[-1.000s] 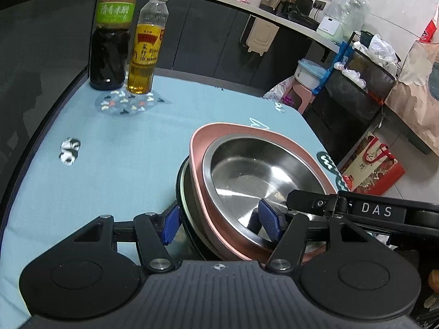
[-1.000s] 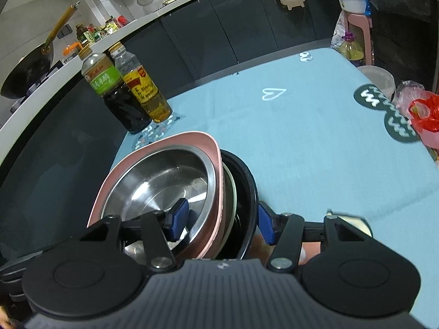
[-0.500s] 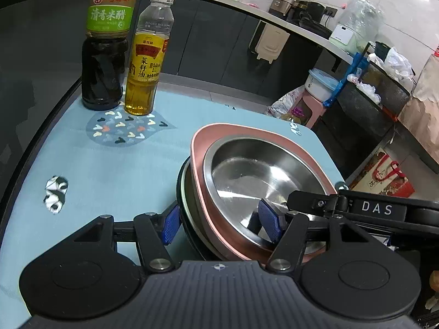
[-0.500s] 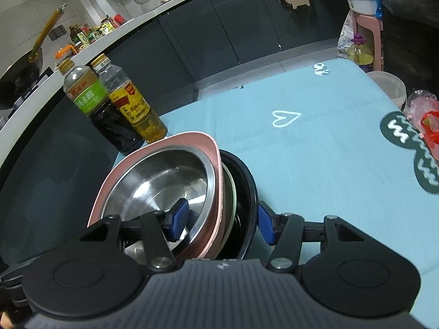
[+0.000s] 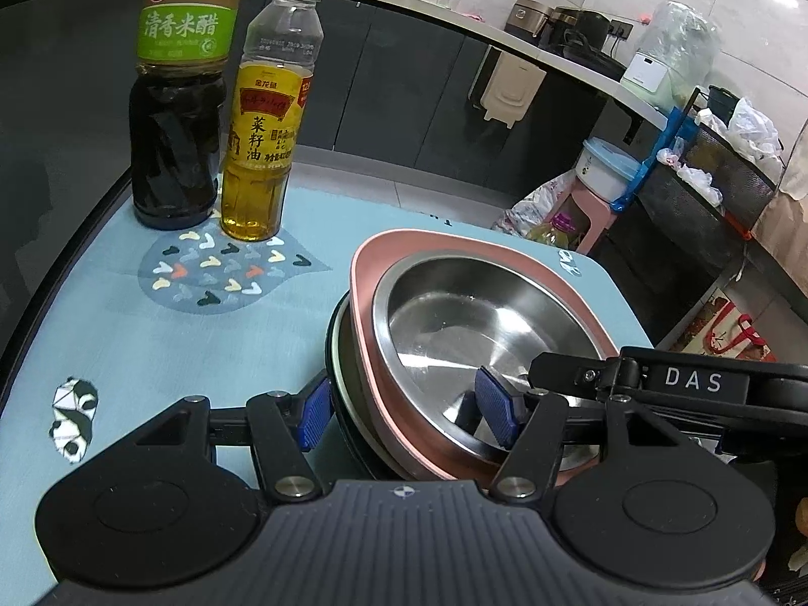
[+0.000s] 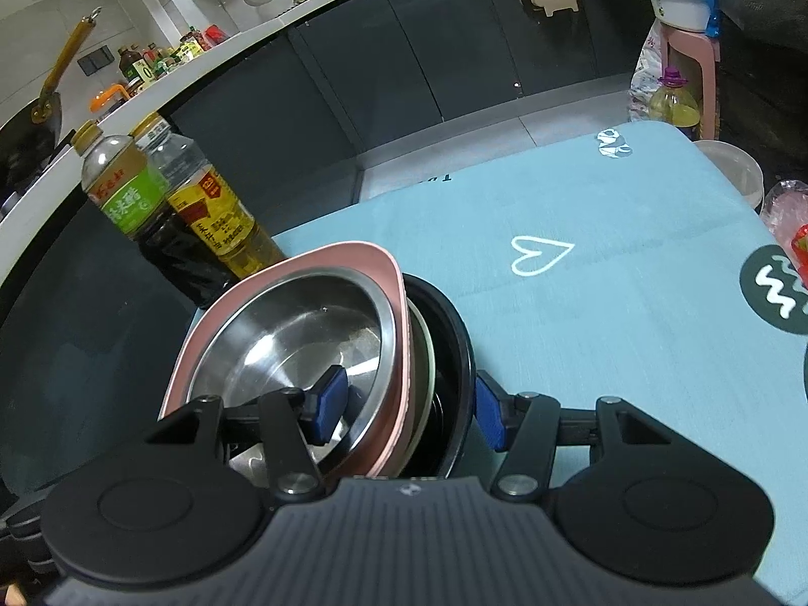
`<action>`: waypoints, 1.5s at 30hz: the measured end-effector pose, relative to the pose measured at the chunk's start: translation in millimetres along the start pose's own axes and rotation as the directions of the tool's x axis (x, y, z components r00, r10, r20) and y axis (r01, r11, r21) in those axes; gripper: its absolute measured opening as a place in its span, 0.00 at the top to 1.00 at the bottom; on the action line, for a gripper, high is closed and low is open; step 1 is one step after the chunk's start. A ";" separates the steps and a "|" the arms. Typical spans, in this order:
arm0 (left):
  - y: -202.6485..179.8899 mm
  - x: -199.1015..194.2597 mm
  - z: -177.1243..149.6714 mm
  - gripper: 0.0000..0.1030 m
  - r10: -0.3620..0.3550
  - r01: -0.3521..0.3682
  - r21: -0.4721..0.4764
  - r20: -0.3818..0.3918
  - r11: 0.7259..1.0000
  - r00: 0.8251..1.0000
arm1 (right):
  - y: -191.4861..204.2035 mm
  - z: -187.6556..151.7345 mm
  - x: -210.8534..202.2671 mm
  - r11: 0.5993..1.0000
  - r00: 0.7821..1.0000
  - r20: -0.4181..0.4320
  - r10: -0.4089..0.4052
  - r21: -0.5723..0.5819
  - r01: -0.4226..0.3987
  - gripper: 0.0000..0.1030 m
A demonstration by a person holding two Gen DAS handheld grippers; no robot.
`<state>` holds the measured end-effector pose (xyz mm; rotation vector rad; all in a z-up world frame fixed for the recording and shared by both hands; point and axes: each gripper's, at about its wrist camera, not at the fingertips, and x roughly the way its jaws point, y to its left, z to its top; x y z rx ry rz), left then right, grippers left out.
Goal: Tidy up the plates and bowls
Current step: 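Lift the stack with both grippers and carry it toward the bottles, then lower the stack onto the cloth beside the bottles and open both grippers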
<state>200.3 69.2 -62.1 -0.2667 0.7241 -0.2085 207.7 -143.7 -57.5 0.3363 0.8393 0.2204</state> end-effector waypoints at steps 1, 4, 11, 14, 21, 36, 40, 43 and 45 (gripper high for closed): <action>0.2 2.1 1.3 0.44 0.000 0.000 -0.002 0.002 1.000 1.000 | -0.6 1.6 1.6 1.000 1.000 0.001 -0.001 -0.002 0.001 0.48; 1.2 7.2 4.0 0.44 0.003 -0.003 -0.007 0.002 1.000 1.000 | -2.1 5.1 6.6 1.000 1.000 0.002 -0.001 -0.005 0.001 0.48; 7.4 22.5 -0.2 0.43 0.015 -0.015 -0.012 -0.013 1.000 1.000 | -8.9 4.5 21.3 1.000 1.000 -0.026 -0.009 0.013 0.009 0.48; 10.1 23.0 -0.5 0.43 0.008 -0.008 -0.029 0.000 1.000 1.000 | -9.8 3.5 21.8 1.000 1.000 -0.012 -0.006 0.020 0.006 0.48; 18.3 25.5 2.3 0.43 -0.008 0.006 -0.086 -0.022 0.996 1.000 | -11.5 2.5 21.1 0.999 1.000 -0.008 -0.005 0.033 0.005 0.47; -0.3 -28.7 0.2 0.47 0.097 -0.097 -0.007 0.097 0.995 0.990 | 7.7 -13.5 -24.2 0.997 0.996 0.084 -0.037 -0.067 0.043 0.46; -9.7 -48.0 -7.7 0.47 0.117 -0.121 0.022 0.125 0.992 0.985 | 14.5 -20.8 -40.7 0.995 0.994 0.107 -0.034 -0.088 0.044 0.45; -15.9 -62.8 -14.3 0.47 0.126 -0.133 0.037 0.147 0.990 0.981 | 19.5 -27.6 -53.0 0.994 0.992 0.122 -0.036 -0.099 0.048 0.45; -19.3 -72.4 -18.2 0.47 0.129 -0.139 0.046 0.161 0.989 0.978 | 22.6 -32.1 -60.6 0.993 0.991 0.131 -0.036 -0.104 0.050 0.45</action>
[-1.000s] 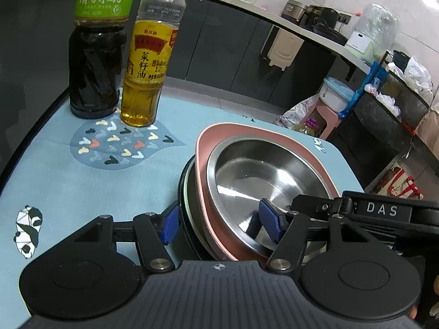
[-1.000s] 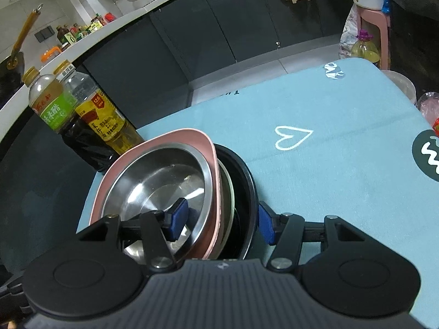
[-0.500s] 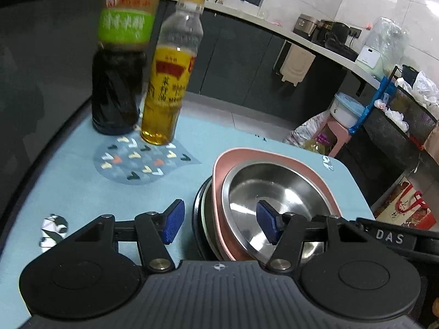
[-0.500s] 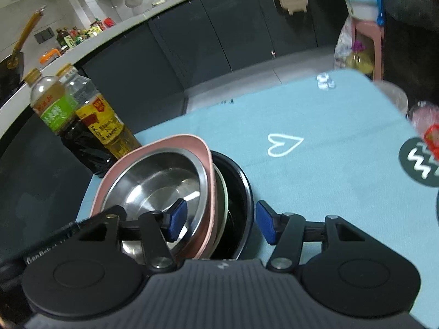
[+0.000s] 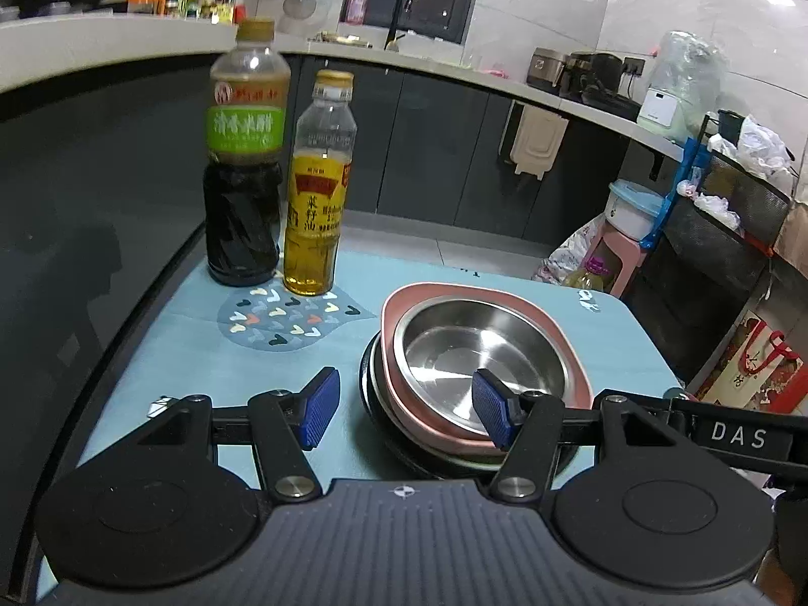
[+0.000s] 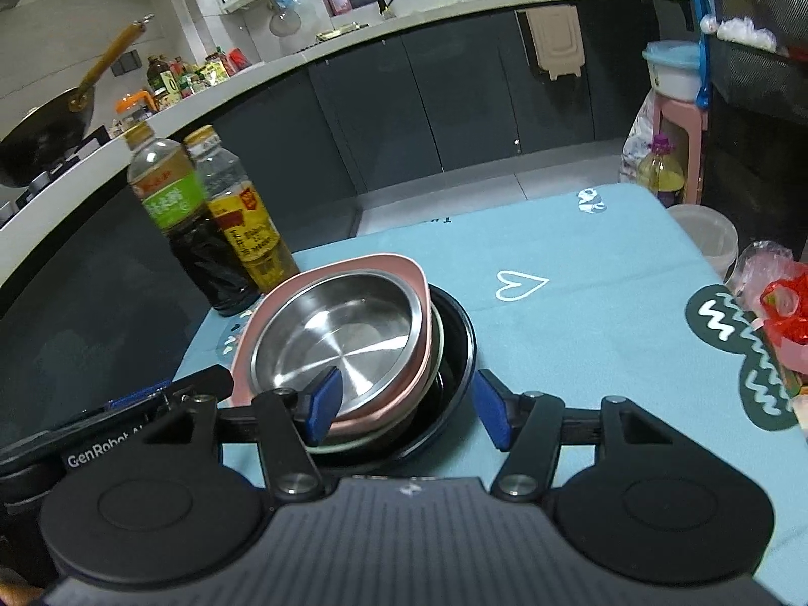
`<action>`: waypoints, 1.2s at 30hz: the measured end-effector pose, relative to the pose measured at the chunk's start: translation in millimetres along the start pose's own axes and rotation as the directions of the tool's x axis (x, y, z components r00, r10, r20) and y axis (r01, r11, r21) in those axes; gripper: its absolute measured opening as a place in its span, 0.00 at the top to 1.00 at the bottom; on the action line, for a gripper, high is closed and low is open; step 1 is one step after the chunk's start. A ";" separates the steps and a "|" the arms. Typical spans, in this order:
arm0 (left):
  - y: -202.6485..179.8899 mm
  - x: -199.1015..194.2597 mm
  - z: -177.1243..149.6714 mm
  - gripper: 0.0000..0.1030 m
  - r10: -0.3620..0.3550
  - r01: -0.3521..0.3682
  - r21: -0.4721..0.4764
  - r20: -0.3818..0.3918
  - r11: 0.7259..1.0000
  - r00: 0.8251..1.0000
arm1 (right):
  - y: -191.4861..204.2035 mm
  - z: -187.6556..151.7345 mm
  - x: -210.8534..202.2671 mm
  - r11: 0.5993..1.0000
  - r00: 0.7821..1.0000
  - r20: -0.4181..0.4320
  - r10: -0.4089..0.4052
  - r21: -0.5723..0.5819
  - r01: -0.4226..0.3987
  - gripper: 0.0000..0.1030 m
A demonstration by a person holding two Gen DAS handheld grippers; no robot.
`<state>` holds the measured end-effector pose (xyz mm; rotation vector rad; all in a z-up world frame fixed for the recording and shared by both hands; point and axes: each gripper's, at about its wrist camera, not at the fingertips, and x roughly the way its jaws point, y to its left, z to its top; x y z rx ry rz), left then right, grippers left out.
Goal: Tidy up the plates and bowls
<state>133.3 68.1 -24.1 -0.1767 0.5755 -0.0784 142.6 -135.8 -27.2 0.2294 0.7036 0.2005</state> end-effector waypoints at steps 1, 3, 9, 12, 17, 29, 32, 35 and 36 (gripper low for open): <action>-1.1 -5.4 -1.0 0.47 0.003 -0.003 0.005 0.008 1.000 1.000 | 1.5 -1.9 -4.5 1.000 1.000 0.006 0.000 -0.002 0.000 0.44; -3.9 -15.1 -3.7 0.47 0.009 -0.009 0.018 0.021 1.000 1.000 | 5.3 -5.4 -13.0 1.000 1.000 0.021 -0.002 -0.009 0.002 0.44; -11.1 -40.0 -12.1 0.47 0.039 -0.041 0.037 0.048 0.998 0.998 | 14.5 -18.9 -34.7 0.999 0.998 0.057 -0.015 -0.033 0.017 0.42; -13.9 -49.6 -17.1 0.46 0.053 -0.055 0.044 0.056 0.997 0.997 | 17.0 -24.8 -42.6 0.999 0.997 0.075 -0.031 -0.041 0.034 0.41; -17.0 -63.8 -24.8 0.46 0.085 -0.089 0.054 0.066 0.995 0.994 | 21.7 -35.3 -52.3 0.996 0.992 0.109 -0.061 -0.055 0.067 0.41; -30.0 -92.4 -49.6 0.46 0.140 -0.149 0.116 0.084 0.982 0.987 | 33.6 -64.0 -73.1 0.989 0.982 0.164 -0.097 -0.096 0.114 0.41; -35.6 -100.1 -54.1 0.46 0.157 -0.170 0.145 0.097 0.975 0.983 | 36.4 -67.7 -77.7 0.987 0.979 0.171 -0.111 -0.099 0.129 0.41; -38.6 -107.4 -56.8 0.46 0.163 -0.180 0.158 0.115 0.971 0.980 | 38.9 -72.2 -85.7 0.984 0.973 0.196 -0.121 -0.109 0.144 0.41; -38.0 -109.7 -57.3 0.46 0.161 -0.178 0.153 0.117 0.972 0.980 | 39.7 -72.9 -88.1 0.983 0.971 0.206 -0.124 -0.111 0.149 0.41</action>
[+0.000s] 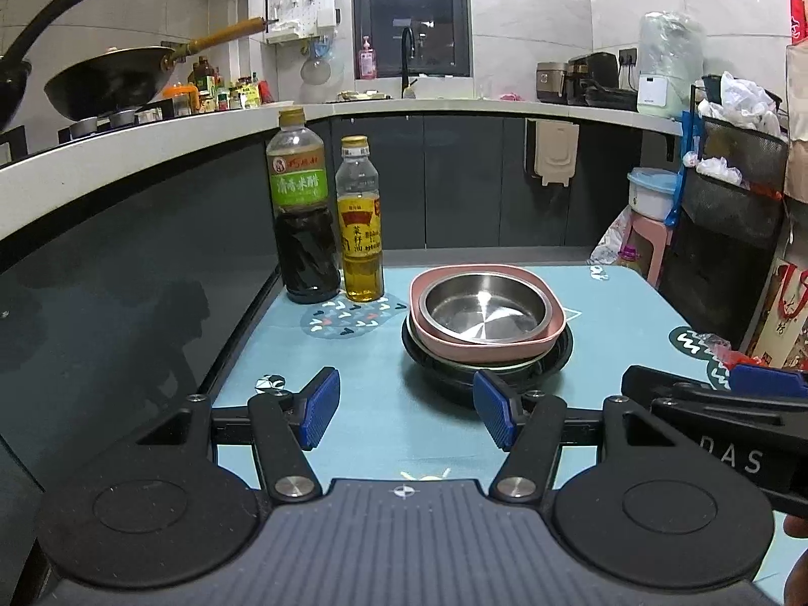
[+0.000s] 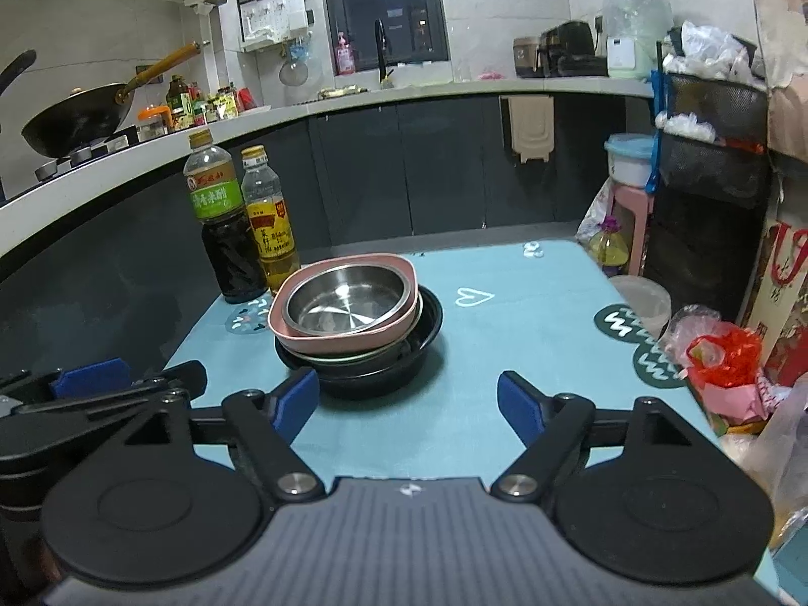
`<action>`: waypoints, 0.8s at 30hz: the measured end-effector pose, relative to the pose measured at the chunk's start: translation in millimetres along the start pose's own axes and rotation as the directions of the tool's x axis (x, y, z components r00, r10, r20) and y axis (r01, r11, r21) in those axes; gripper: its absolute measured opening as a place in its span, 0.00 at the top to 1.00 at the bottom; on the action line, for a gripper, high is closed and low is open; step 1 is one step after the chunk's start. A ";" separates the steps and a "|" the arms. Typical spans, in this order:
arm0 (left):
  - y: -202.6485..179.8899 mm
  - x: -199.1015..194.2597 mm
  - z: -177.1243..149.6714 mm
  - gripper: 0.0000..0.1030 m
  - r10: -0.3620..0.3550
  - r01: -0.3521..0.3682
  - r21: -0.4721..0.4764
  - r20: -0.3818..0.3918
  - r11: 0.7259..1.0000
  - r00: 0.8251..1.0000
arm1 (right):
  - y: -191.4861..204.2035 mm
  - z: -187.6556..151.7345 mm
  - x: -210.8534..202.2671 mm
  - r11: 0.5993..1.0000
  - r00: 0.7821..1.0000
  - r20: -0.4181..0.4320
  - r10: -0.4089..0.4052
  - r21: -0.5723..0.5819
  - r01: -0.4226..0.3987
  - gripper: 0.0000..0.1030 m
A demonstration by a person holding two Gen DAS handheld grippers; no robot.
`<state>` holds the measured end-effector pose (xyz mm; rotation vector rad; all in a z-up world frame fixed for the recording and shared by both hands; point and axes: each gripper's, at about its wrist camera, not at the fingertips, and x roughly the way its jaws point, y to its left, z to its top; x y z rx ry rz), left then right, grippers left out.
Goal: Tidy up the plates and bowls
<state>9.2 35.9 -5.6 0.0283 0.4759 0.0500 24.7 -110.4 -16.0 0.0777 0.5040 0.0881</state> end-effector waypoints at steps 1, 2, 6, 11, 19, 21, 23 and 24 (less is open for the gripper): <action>0.8 -1.9 0.0 0.46 -0.003 0.003 -0.008 0.000 1.000 1.000 | 0.5 -0.2 -2.4 1.000 1.000 0.010 -0.004 -0.003 0.004 0.41; 1.5 -3.2 -0.2 0.46 -0.006 0.006 -0.014 -0.002 1.000 1.000 | 1.0 -0.7 -4.5 1.000 1.000 0.019 -0.009 -0.006 0.009 0.41; 2.4 -5.5 -2.2 0.46 0.000 0.000 -0.020 -0.011 1.000 1.000 | 2.5 -3.7 -10.2 1.000 0.999 0.043 -0.018 -0.018 0.019 0.41; 2.0 -6.8 -5.8 0.46 0.003 -0.004 -0.018 -0.024 1.000 1.000 | 0.5 -8.3 -11.3 1.000 1.000 0.030 -0.007 -0.006 0.007 0.41; 1.6 -11.0 -8.0 0.46 -0.030 0.029 -0.039 -0.042 0.999 0.999 | -2.8 -11.1 -14.6 1.000 1.000 0.016 -0.006 0.025 0.005 0.41; 1.4 -10.6 -8.2 0.46 -0.027 0.025 -0.040 -0.052 0.999 0.998 | -2.6 -12.1 -14.7 1.000 1.000 0.013 -0.004 0.025 0.004 0.41; 0.8 -10.1 -8.3 0.46 -0.022 0.020 -0.040 -0.060 0.999 0.998 | -2.4 -12.5 -15.1 1.000 1.000 0.013 -0.004 0.024 0.003 0.41; 0.8 -9.3 -8.2 0.46 -0.021 0.019 -0.041 -0.063 0.999 0.998 | -2.5 -12.6 -15.3 1.000 1.000 0.013 -0.003 0.023 0.003 0.41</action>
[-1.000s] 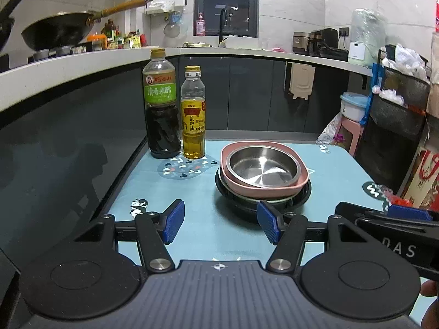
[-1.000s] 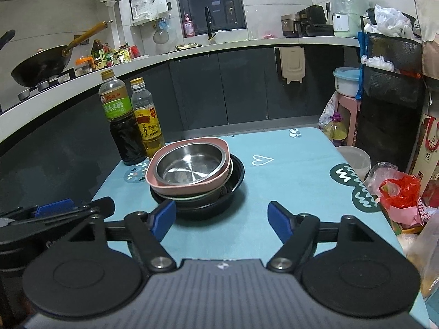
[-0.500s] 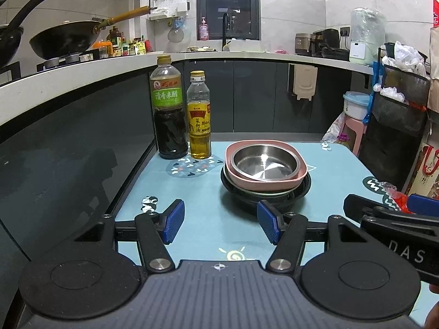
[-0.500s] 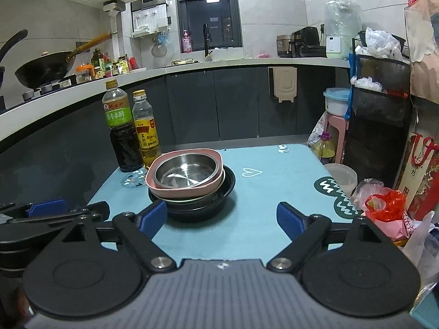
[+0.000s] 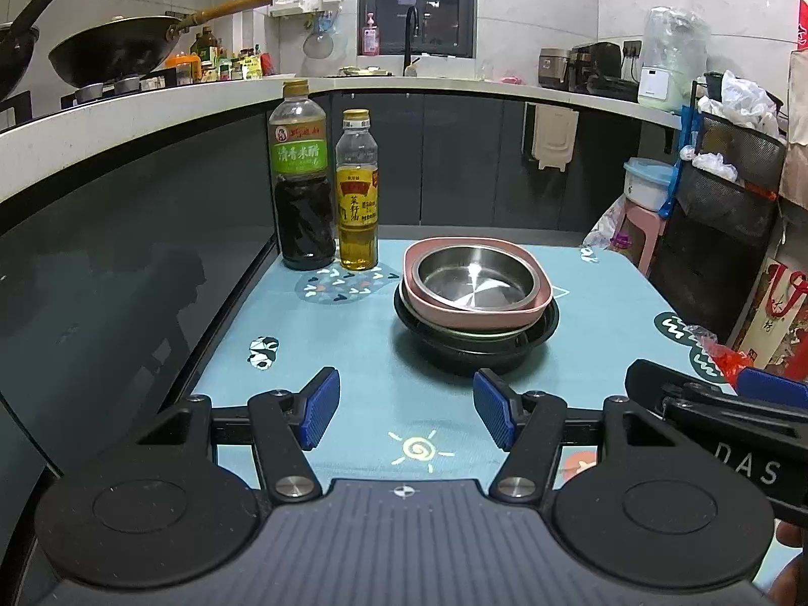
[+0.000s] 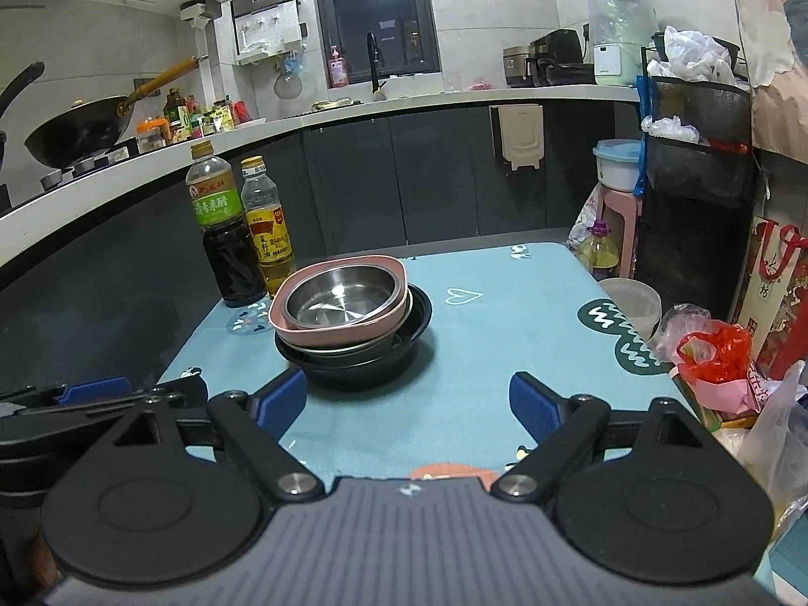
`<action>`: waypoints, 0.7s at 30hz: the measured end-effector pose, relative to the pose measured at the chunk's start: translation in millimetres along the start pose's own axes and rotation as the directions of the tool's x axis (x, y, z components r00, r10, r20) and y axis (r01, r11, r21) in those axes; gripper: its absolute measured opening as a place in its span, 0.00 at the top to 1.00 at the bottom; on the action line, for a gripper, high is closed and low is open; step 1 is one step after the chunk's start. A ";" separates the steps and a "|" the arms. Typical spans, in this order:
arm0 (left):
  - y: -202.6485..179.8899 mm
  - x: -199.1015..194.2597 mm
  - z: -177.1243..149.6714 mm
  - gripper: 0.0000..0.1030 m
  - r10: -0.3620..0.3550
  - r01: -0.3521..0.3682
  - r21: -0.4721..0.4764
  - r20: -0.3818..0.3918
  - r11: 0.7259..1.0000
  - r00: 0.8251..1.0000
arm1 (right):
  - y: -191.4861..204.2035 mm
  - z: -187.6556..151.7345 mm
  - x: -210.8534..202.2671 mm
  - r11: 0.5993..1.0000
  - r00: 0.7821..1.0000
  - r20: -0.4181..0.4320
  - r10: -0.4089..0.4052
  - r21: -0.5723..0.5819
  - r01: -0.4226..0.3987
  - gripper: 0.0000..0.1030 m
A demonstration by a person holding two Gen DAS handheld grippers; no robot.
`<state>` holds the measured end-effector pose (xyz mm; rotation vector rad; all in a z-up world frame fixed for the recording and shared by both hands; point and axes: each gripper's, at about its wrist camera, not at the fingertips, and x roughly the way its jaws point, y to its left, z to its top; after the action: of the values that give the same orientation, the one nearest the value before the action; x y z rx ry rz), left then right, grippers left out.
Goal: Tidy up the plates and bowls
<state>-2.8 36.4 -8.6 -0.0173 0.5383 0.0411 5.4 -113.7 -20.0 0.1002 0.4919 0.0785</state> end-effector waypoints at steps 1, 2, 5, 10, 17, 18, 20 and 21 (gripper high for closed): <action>0.0 0.1 -0.1 0.46 0.000 0.000 -0.001 -0.002 1.000 1.000 | 0.0 -0.2 0.0 1.000 1.000 -0.001 0.000 0.000 0.000 0.41; -0.1 0.3 -0.1 0.46 0.000 0.000 -0.002 -0.003 1.000 1.000 | 0.1 -0.3 0.1 1.000 1.000 -0.001 -0.001 0.001 0.001 0.41; -0.4 0.7 -0.8 0.46 0.005 -0.005 -0.003 -0.009 1.000 1.000 | -0.4 -0.4 0.8 1.000 1.000 -0.003 -0.003 0.006 0.004 0.41; -1.1 2.5 -0.3 0.46 0.010 -0.010 -0.002 -0.012 1.000 1.000 | -2.6 -0.1 2.2 1.000 1.000 -0.008 -0.007 0.016 0.007 0.41; -4.1 5.3 -1.3 0.46 0.012 -0.012 0.010 -0.016 1.000 1.000 | -5.7 0.5 5.5 1.000 1.000 -0.017 -0.010 0.019 0.010 0.41; -4.3 5.0 -1.4 0.46 0.012 -0.012 0.013 -0.016 1.000 1.000 | -5.6 0.9 6.1 1.000 1.000 -0.018 -0.010 0.019 0.010 0.41; -5.7 4.9 -1.7 0.46 0.012 -0.011 0.024 -0.009 1.000 1.000 | -5.8 1.1 6.7 1.000 1.000 -0.018 -0.010 0.020 0.010 0.41; -6.5 5.2 -1.7 0.45 0.013 -0.013 0.029 -0.006 0.999 1.000 | -5.8 1.1 6.8 1.000 1.000 -0.018 -0.009 0.020 0.010 0.41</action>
<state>1.0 30.0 -12.7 0.0142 0.5450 0.0459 12.2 -118.9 -22.8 0.1167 0.5113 0.0652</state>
